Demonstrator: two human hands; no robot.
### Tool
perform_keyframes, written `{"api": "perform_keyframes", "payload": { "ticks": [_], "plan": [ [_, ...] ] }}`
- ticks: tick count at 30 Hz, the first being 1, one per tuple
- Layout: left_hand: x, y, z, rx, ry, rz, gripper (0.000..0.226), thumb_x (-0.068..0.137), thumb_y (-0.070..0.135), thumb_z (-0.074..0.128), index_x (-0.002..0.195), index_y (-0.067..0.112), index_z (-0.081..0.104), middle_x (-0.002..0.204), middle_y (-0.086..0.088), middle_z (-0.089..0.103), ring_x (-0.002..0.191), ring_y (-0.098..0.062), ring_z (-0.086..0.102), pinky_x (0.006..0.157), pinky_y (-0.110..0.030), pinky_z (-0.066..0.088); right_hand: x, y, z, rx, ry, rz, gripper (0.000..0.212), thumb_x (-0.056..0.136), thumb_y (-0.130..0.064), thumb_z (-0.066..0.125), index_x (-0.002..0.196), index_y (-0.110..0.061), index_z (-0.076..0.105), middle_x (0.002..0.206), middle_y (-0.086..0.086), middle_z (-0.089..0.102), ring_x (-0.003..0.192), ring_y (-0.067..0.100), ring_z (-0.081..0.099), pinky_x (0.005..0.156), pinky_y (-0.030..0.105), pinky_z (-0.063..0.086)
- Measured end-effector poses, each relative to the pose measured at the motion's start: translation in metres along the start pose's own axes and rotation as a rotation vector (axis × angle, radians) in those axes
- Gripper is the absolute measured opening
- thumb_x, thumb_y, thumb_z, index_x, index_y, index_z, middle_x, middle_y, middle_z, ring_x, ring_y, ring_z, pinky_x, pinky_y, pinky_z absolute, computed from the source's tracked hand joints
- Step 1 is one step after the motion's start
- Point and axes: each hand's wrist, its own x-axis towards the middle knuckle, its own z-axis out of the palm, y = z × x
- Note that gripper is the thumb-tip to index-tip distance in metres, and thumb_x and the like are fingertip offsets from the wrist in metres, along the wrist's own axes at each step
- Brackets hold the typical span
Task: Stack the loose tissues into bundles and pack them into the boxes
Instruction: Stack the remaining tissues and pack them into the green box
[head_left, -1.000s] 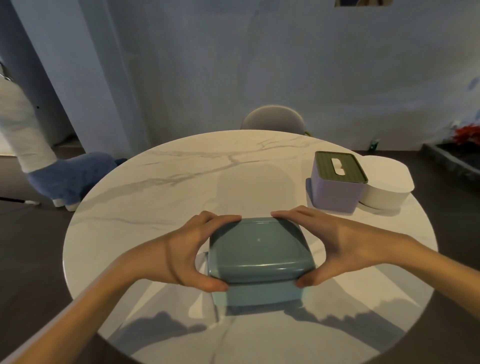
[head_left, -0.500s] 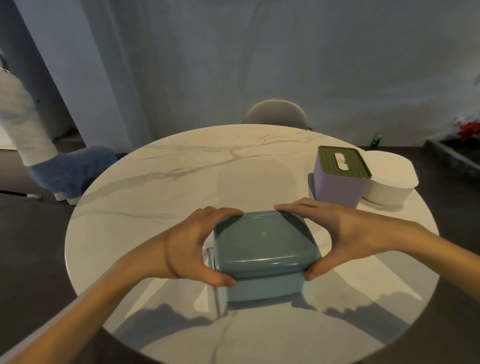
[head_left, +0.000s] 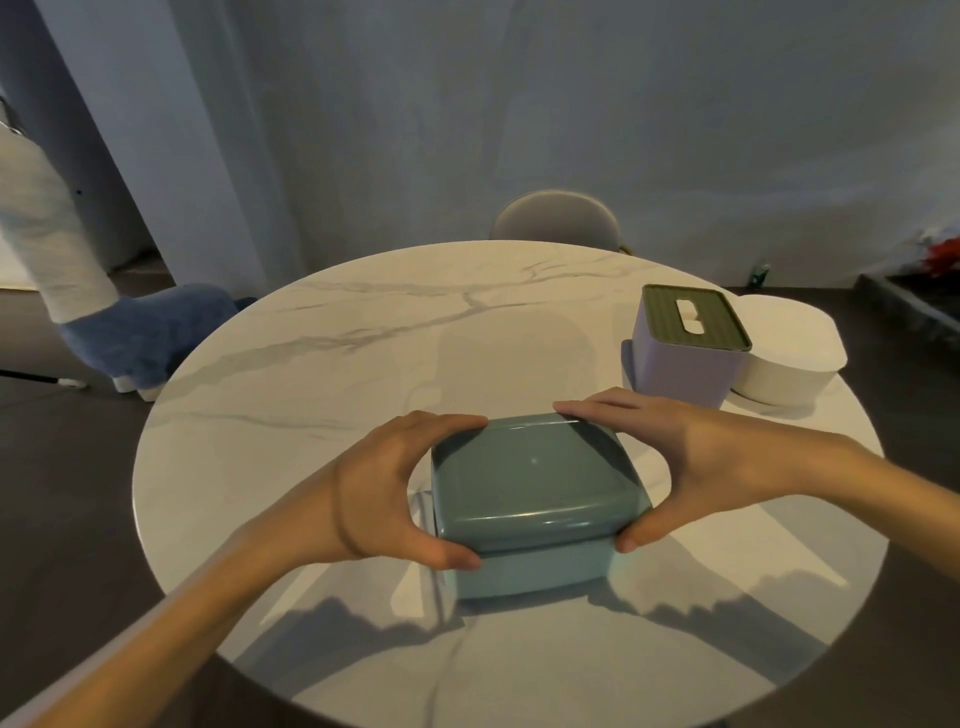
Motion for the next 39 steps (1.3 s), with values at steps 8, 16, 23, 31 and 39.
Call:
{"api": "perform_keyframes", "payload": {
  "ticks": [8, 16, 23, 31, 39],
  "plan": [
    [0.003, 0.003, 0.002, -0.023, -0.023, -0.007, 0.101, 0.061, 0.075, 0.079, 0.148, 0.046, 0.037, 0.144, 0.025, 0.049, 0.13, 0.001, 0.047, 0.102, -0.008, 0.039, -0.001, 0.003, -0.005, -0.011, -0.016, 0.036, 0.112, 0.062, -0.068, 0.087, 0.153, -0.05, 0.024, 0.147, -0.029, 0.037, 0.138, 0.004, 0.039, 0.109, 0.033, 0.048],
    [0.006, 0.005, 0.004, -0.024, -0.042, -0.003, 0.101, 0.061, 0.073, 0.081, 0.148, 0.045, 0.038, 0.143, 0.022, 0.051, 0.129, -0.001, 0.048, 0.105, -0.015, 0.043, -0.006, 0.002, -0.003, -0.013, -0.012, 0.064, 0.111, 0.063, -0.066, 0.088, 0.152, -0.051, 0.024, 0.147, -0.032, 0.035, 0.138, 0.002, 0.038, 0.108, 0.029, 0.049],
    [0.008, 0.0, 0.0, -0.083, -0.063, -0.016, 0.104, 0.06, 0.066, 0.085, 0.15, 0.038, 0.042, 0.145, 0.021, 0.052, 0.133, -0.007, 0.051, 0.109, -0.032, 0.049, -0.006, 0.001, 0.005, 0.008, 0.04, 0.05, 0.113, 0.065, -0.065, 0.088, 0.155, -0.049, 0.021, 0.15, -0.027, 0.035, 0.141, 0.006, 0.037, 0.109, 0.034, 0.049],
    [0.006, -0.002, 0.002, -0.077, -0.058, -0.015, 0.105, 0.059, 0.068, 0.085, 0.15, 0.038, 0.042, 0.144, 0.023, 0.051, 0.133, -0.007, 0.051, 0.108, -0.031, 0.05, -0.005, -0.001, 0.001, -0.028, -0.006, 0.05, 0.113, 0.066, -0.069, 0.084, 0.156, -0.048, 0.019, 0.148, -0.031, 0.035, 0.139, 0.004, 0.038, 0.107, 0.031, 0.049],
    [0.005, -0.006, -0.004, -0.024, -0.086, -0.059, 0.104, 0.057, 0.074, 0.085, 0.148, 0.052, 0.04, 0.142, 0.037, 0.049, 0.131, 0.01, 0.047, 0.105, -0.005, 0.037, -0.004, -0.002, 0.001, -0.065, -0.019, 0.079, 0.117, 0.063, -0.078, 0.079, 0.157, -0.048, 0.017, 0.15, -0.033, 0.035, 0.139, 0.001, 0.039, 0.11, 0.031, 0.048]
  ]
}}
